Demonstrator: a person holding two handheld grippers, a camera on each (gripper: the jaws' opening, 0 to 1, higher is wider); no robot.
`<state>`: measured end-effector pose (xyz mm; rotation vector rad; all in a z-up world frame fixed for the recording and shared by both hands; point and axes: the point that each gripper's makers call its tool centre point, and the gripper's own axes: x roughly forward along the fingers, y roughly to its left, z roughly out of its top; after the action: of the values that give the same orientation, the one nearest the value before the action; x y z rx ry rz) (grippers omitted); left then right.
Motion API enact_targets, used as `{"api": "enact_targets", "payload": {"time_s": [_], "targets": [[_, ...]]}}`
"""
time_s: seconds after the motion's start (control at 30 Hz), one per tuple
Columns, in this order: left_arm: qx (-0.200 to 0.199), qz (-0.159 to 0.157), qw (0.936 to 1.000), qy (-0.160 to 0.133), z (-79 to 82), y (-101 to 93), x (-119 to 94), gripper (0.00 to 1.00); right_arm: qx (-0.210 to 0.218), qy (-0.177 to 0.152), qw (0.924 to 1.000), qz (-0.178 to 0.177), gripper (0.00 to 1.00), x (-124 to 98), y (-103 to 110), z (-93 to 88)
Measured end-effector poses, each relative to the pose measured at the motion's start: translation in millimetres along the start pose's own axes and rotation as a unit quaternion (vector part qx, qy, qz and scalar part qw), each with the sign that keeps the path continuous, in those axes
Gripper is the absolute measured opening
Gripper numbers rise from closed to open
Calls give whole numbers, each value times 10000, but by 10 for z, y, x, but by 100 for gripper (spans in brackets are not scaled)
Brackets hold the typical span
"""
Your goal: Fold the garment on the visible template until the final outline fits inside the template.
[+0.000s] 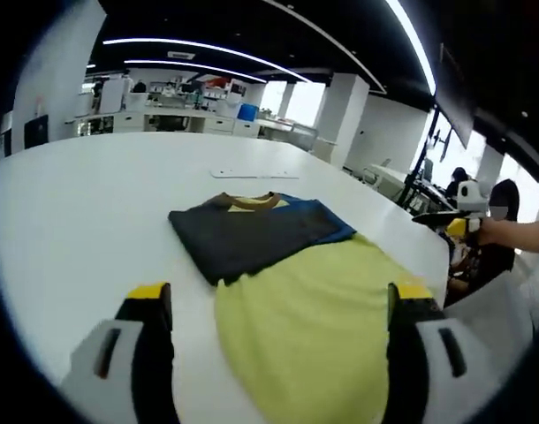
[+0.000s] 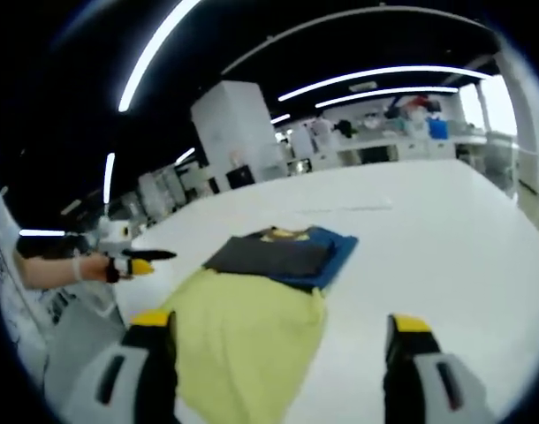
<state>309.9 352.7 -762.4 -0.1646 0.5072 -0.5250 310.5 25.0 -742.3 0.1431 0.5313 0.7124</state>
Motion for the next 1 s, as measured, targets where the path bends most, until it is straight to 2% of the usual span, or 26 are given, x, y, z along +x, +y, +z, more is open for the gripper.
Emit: {"api": "enact_targets", "payload": {"time_s": [0.17, 0.23, 0.33, 0.43, 0.53, 0.6, 0.67, 0.77, 0.87, 1.0], "targets": [[68, -52, 9994, 330, -202, -24, -119, 99, 32, 47, 10000, -16, 97, -69, -7, -73], [237, -79, 9982, 539, -287, -39, -160, 98, 68, 98, 9999, -17, 94, -98, -34, -144], [272, -124, 9966, 762, -406, -53, -225, 96, -7, 249, 9997, -48, 94, -148, 8, -265], [170, -209, 9950, 960, -495, -60, -297, 88, -22, 426, 9991, 0, 90, -203, 38, -390], [-59, -256, 9925, 1190, -612, -90, -403, 73, 157, 601, 9980, 94, 83, -266, 63, -548], [-353, -309, 9898, 1342, -706, -117, -478, 62, 237, 714, 9971, 74, 78, -314, 68, -666], [-410, -307, 9883, 1437, -782, -100, -534, 55, 370, 839, 9957, 109, 70, -348, 63, -769], [-572, -320, 9856, 1562, -884, -154, -613, 47, 517, 915, 9943, 173, 59, -387, 98, -865], [-781, -355, 9820, 1680, -977, -176, -687, 41, 554, 1067, 9926, 192, 55, -402, 86, -993], [-833, -335, 9792, 1818, -1078, -169, -716, 40, 574, 1304, 9894, 279, 46, -416, 137, -1124]]}}
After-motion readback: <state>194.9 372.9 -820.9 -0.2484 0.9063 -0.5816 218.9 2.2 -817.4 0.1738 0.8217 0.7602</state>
